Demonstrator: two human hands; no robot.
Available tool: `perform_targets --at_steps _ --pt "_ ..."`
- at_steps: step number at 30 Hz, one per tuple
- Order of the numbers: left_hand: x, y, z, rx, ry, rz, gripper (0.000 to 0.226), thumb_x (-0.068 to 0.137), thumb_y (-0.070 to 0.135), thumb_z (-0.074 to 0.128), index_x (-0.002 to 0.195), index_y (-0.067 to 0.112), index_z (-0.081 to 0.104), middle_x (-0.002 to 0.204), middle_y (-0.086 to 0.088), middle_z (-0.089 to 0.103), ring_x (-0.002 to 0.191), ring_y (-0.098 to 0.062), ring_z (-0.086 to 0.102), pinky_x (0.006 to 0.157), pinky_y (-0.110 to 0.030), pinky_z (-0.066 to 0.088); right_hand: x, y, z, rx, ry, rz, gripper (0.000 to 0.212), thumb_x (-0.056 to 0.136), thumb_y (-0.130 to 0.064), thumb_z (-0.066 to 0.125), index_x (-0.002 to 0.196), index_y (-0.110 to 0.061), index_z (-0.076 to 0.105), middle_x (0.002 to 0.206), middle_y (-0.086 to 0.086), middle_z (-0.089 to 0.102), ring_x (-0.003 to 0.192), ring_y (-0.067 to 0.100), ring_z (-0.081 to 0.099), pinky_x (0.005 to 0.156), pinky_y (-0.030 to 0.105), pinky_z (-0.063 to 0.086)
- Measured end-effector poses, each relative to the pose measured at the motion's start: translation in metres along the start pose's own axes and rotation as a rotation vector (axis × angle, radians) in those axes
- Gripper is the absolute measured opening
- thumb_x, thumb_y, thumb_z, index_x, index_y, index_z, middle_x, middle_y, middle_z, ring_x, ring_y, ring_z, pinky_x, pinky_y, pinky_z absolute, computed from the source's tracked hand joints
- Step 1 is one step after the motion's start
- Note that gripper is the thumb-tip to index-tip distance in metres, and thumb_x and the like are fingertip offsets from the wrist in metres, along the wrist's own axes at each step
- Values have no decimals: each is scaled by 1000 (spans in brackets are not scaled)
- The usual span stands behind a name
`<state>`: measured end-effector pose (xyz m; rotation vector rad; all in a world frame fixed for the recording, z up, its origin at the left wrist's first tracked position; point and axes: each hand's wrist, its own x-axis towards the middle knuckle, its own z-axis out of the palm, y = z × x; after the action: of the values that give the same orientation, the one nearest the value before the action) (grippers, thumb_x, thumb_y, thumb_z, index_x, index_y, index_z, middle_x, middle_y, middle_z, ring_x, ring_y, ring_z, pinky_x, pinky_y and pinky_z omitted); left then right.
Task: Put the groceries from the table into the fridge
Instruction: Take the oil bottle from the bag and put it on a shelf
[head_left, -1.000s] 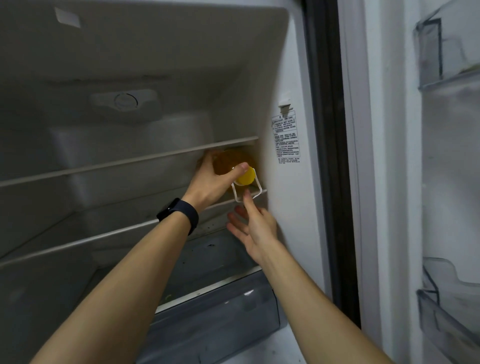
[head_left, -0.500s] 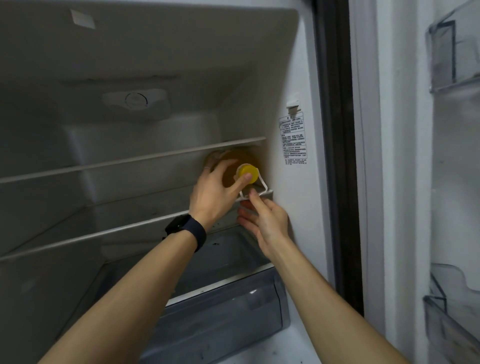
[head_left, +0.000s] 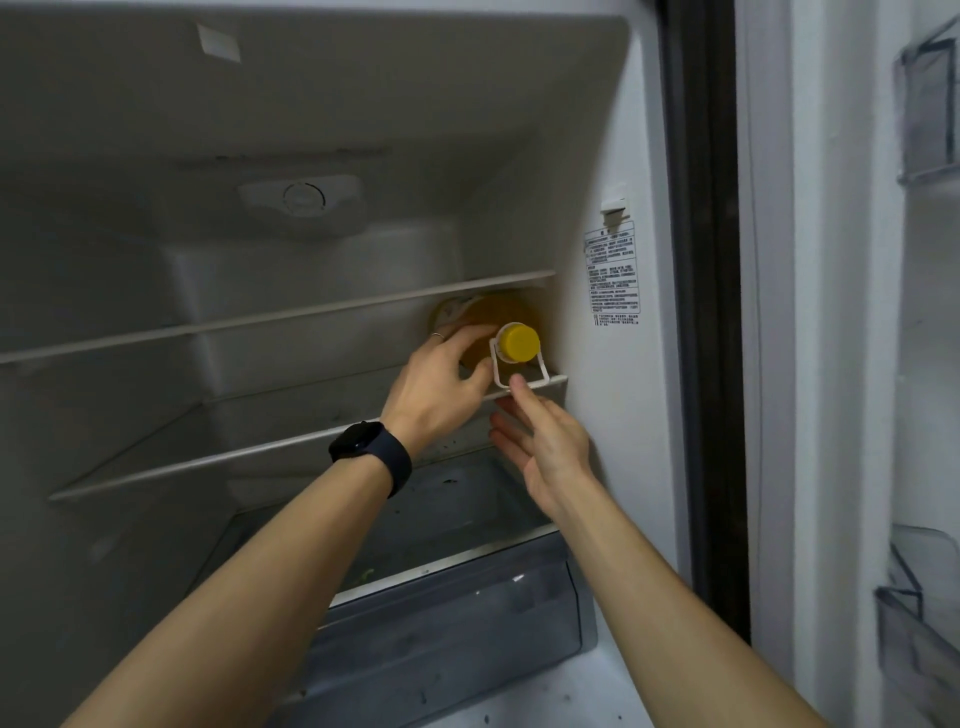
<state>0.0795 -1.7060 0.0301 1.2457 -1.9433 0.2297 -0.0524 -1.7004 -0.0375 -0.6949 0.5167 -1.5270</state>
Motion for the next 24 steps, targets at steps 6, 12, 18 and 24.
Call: perform_targets --at_steps 6,12,18,24 --pt "-18 6 -13 78 -53 25 42 96 33 52 138 37 50 140 5 53 124 -17 53 96 -41 51 -16 -3 -4 -144 13 -49 25 88 -29 76 107 -18 66 110 7 73 89 24 76 79 36 62" --pt "-64 14 -25 109 -48 1 42 95 36 53 137 34 53 141 6 52 126 -16 50 101 -36 46 -67 -6 -25 -370 73 -244 12 97 -13 64 107 -16 69 108 7 74 90 20 75 75 29 61" --pt "-154 23 -17 165 42 -70 43 92 38 53 135 32 55 138 6 56 125 -17 51 106 -41 42 -145 -5 -66 -987 -45 -616 17 96 -19 64 103 -29 75 103 -18 72 101 -2 65 86 16 51" --pt "-265 52 -10 234 -29 -194 43 92 37 52 134 31 58 139 6 56 132 -17 46 110 -42 38 -212 1 -118 -1494 -183 -729 22 97 -28 62 116 -28 74 127 -15 64 122 5 51 104 6 24"
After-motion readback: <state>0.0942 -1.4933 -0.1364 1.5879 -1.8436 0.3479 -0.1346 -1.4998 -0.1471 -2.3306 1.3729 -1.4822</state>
